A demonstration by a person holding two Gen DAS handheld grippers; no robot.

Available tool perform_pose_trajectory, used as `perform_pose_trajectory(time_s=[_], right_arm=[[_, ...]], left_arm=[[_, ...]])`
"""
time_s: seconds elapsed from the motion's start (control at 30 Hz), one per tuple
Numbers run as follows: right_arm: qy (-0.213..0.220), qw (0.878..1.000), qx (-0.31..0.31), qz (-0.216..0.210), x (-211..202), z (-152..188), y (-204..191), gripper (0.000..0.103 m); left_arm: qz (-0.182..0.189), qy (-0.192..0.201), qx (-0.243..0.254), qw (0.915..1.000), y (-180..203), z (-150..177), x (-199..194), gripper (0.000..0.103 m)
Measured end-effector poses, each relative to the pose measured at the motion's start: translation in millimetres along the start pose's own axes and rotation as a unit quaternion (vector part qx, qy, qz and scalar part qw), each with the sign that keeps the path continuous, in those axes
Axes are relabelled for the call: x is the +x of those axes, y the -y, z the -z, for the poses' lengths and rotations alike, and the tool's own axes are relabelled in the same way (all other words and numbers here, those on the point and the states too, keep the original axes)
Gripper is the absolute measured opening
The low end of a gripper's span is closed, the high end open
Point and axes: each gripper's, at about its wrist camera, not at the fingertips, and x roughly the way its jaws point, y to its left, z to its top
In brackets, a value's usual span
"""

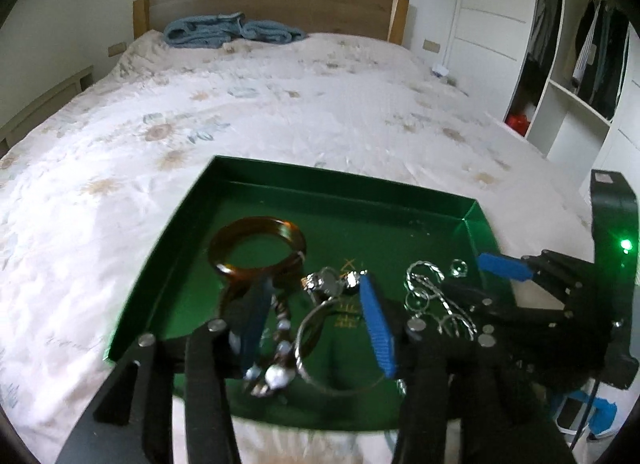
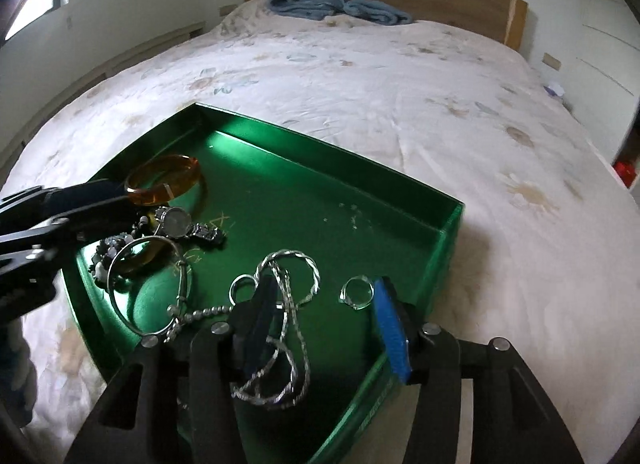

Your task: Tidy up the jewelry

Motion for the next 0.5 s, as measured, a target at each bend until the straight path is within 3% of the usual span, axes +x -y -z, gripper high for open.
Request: perform_pose_trajectory(time_s=[0.5], right_arm=[[0.061,0.997,0.03,0.032,-94,34,-33,0.071]], left_arm=[[-0.028,0.088,-0.007,0.9957,-21,44,-107,0.046]])
